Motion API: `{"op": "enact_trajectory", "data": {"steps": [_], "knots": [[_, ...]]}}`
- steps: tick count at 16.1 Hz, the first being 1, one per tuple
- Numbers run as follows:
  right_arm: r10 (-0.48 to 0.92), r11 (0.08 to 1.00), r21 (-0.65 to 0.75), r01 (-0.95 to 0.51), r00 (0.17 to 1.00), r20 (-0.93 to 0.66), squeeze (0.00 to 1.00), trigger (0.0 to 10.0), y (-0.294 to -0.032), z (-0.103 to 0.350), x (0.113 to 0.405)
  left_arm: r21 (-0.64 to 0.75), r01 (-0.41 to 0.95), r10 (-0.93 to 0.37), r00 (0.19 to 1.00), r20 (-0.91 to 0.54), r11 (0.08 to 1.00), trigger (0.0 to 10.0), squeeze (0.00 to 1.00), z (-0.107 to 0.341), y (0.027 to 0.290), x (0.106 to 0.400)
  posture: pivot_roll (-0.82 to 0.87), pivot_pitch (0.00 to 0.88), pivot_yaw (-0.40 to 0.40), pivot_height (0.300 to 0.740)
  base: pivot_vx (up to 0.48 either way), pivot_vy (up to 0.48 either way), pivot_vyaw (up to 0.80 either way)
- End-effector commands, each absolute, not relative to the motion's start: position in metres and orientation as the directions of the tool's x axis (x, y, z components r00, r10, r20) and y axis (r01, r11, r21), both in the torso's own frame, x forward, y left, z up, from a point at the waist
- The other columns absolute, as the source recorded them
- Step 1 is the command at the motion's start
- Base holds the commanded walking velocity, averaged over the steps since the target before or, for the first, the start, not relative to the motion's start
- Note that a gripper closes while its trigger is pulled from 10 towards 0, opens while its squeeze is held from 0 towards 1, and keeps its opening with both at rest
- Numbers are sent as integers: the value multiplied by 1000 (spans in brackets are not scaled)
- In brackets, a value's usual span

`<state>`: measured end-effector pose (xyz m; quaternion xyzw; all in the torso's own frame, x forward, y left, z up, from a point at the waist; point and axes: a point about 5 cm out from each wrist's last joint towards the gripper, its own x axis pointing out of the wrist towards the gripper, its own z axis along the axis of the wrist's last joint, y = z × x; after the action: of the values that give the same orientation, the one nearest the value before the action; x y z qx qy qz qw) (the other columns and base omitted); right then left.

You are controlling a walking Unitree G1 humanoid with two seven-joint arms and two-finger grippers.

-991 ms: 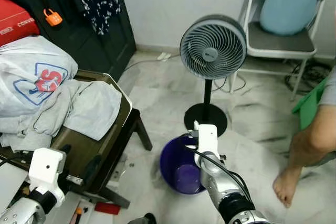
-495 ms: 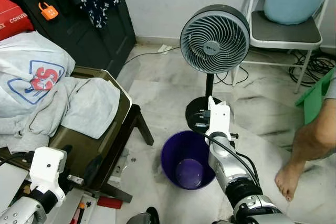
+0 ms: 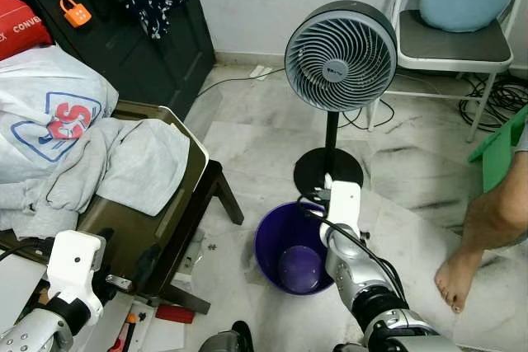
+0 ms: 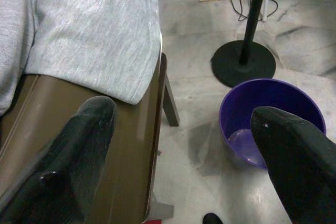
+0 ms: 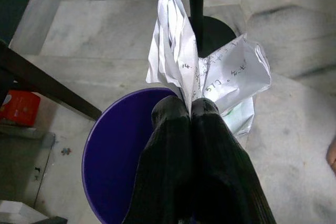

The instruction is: Clean up the room

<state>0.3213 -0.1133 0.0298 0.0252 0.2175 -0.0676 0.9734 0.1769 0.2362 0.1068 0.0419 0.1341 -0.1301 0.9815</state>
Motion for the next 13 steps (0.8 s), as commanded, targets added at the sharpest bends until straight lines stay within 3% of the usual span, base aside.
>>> {"op": "enact_trajectory", "data": {"steps": [1, 7, 13], "knots": [[-108, 990, 33, 138, 884, -454, 0, 10000, -106, 26, 318, 73, 249, -218, 932, -288, 966, 10000, 0, 110, 243, 174, 78, 207, 166, 740, 0, 0, 0], [-119, 988, 53, 145, 934, -338, 0, 10000, -107, 44, 330, 91, 238, -204, 936, -285, 967, 10000, 0, 112, 246, 176, 84, 205, 174, 740, 0, 0, 0], [52, 987, 158, -14, 969, -240, 0, 10000, -66, 63, 331, 92, 242, -207, 935, -287, 966, 10000, 0, 111, 246, 179, 77, 206, 176, 740, 0, 0, 0]]}}
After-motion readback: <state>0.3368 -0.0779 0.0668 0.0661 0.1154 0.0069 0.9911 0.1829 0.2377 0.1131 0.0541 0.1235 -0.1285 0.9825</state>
